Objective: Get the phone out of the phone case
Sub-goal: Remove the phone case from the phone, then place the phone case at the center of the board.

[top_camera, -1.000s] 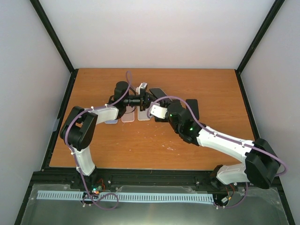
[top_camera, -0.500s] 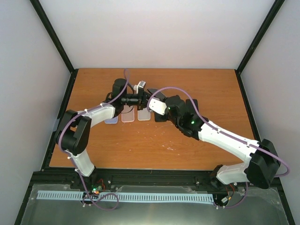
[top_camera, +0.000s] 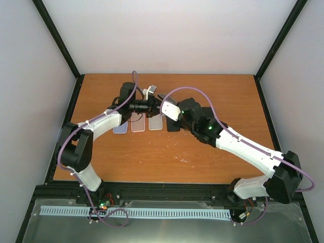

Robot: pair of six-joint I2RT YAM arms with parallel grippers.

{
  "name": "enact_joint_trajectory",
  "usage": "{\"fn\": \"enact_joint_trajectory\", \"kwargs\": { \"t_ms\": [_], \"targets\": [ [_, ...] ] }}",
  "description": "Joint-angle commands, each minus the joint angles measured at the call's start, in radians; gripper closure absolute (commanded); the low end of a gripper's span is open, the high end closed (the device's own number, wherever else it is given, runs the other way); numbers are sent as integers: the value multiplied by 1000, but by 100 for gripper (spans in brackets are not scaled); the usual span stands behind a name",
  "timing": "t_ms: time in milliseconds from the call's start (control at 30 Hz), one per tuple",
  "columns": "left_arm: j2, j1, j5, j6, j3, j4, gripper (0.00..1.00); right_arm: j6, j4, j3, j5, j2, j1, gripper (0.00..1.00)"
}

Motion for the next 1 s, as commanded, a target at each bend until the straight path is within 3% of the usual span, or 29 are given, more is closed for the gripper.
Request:
{"fn": "enact_joint_trajectory", "kwargs": {
  "t_ms": [0, 367, 567, 800, 967],
  "targets": [
    [7, 105, -196, 225, -7, -101, 99, 90, -25, 120, 96, -76, -59, 97],
    [8, 141, -241, 292, 0, -142, 99, 205, -96, 229, 33, -69, -111, 97],
    [-15, 209, -226, 573, 63, -309, 99, 185, -81, 190, 44, -87, -122, 97],
    [-100, 373, -141, 926, 78, -512, 99, 168, -71, 145, 54, -98, -123, 97],
    [-121, 509, -81, 1254, 142, -769, 99, 160, -67, 121, 62, -102, -123, 97]
  ]
}}
